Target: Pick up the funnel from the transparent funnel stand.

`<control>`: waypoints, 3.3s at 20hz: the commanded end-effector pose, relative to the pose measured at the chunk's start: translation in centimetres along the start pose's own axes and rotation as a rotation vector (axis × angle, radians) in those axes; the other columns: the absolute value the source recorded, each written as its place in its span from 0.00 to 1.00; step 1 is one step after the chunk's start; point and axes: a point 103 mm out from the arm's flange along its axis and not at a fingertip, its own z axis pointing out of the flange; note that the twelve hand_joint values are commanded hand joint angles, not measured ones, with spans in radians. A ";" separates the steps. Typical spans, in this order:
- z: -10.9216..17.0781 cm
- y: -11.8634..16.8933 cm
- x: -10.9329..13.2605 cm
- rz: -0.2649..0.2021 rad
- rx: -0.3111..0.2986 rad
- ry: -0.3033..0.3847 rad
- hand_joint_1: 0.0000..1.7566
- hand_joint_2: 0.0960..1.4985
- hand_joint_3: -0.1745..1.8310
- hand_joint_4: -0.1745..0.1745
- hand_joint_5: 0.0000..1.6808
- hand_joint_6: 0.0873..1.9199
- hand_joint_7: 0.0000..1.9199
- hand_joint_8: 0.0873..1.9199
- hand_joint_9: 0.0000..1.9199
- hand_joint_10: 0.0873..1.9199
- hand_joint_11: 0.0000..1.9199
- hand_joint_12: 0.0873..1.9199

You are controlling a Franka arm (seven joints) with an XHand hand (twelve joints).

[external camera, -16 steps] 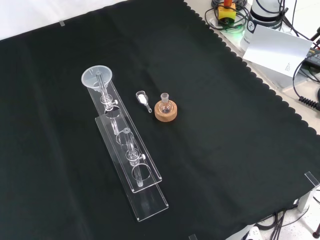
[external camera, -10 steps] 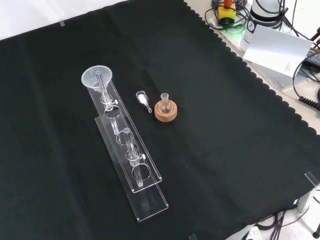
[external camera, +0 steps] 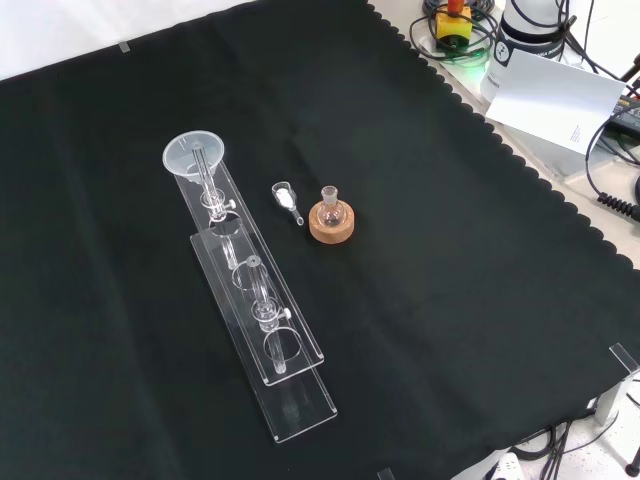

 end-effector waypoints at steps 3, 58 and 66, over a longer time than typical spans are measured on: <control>1.8 1.5 -1.2 0.070 0.029 0.001 0.00 0.80 0.29 0.51 0.06 0.00 0.00 0.01 0.02 0.27 0.00 0.66; 17.6 28.1 5.3 -0.263 0.408 0.020 0.29 0.54 0.18 0.40 0.13 0.00 0.00 0.26 0.12 0.36 0.01 0.74; 18.8 27.8 6.0 -0.270 0.422 0.003 0.29 0.52 0.18 0.41 0.09 0.00 0.00 0.23 0.10 0.36 0.02 0.75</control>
